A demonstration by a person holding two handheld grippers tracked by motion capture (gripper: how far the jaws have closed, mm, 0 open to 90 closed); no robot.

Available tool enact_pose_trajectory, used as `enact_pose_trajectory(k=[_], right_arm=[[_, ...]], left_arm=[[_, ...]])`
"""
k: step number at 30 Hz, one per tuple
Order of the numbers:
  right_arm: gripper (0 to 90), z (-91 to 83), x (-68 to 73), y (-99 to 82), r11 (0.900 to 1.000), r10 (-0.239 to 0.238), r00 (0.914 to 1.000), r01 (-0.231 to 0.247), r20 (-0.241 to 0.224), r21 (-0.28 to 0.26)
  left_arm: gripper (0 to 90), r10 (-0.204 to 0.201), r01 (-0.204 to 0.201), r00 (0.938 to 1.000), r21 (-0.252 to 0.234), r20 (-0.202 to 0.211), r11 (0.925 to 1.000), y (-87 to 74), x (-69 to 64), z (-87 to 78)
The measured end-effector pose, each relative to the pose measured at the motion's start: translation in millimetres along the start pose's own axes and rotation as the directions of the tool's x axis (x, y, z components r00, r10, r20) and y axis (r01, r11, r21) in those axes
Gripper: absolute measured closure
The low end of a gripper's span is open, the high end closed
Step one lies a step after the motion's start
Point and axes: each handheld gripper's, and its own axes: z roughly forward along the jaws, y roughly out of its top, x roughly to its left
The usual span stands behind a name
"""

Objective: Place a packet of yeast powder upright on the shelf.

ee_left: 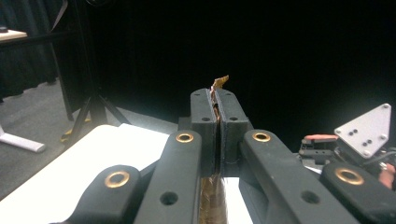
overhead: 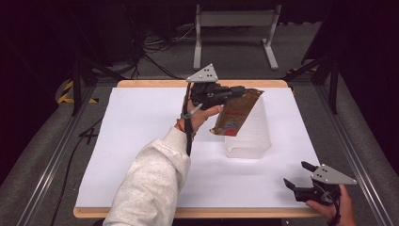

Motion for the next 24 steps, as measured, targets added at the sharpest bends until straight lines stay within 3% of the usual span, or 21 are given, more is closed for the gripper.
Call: enact_pose_trajectory(k=[8,13,19,24], right_arm=[[13.1,0.1,0.3,0.0,1.0,0.0,1.0,0.0,-0.007,0.002],[13.3,-0.8,-0.4,0.0,1.0,0.001,1.0,-0.001,0.0,-0.004],[13.3,-0.4,-1.0,-0.5,1.0,-0.001,1.0,0.001,0.0,-0.003],[13.3,0.0,-0.3,-0.4,1.0,-0.002,1.0,0.002,-0.002,0.001]], left_arm=[[87.8,-0.004,0.004,0.999,-0.007,0.045,1.0,-0.5,-8.2,28.1],[87.8,0.012,-0.012,0.9987,0.001,0.05,0.9999,-6.6,-8.9,40.6],[87.8,-0.009,0.008,0.9988,0.0,0.048,1.0,-18.2,-5.9,50.2],[87.8,-0.041,0.041,0.9991,-0.028,0.01,0.9988,-25.3,-4.1,52.1]])
